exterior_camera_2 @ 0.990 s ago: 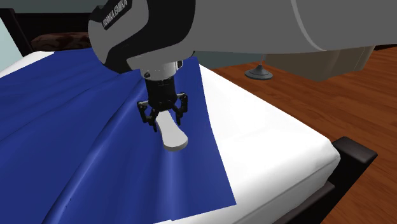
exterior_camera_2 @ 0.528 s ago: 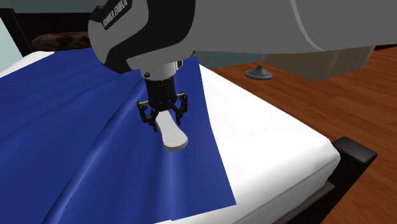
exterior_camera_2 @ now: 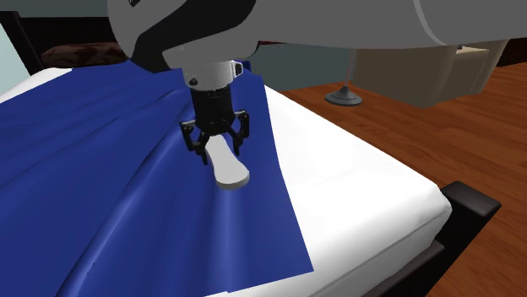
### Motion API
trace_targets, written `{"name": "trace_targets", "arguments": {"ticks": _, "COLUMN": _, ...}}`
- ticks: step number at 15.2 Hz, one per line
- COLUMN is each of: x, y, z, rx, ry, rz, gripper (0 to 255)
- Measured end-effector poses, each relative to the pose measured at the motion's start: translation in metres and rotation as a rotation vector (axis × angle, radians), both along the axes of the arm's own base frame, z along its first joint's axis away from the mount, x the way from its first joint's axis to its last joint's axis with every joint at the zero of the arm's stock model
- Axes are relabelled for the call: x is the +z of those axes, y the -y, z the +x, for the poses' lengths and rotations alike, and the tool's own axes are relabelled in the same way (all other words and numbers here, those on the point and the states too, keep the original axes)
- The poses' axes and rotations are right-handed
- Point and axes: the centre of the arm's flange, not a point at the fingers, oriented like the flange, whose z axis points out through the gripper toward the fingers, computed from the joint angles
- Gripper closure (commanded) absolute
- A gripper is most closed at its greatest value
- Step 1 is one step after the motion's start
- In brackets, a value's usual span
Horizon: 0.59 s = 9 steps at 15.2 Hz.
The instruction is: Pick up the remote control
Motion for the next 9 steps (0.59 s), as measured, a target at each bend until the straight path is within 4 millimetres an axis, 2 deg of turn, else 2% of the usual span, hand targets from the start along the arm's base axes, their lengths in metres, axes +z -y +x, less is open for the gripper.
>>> {"name": "trace_targets", "arguments": {"ticks": 9, "x": 0.045, "y": -0.002, "z": 0.001, "rx": 0.000, "ry": 0.000, "rz": 0.000, "gripper": 255}}
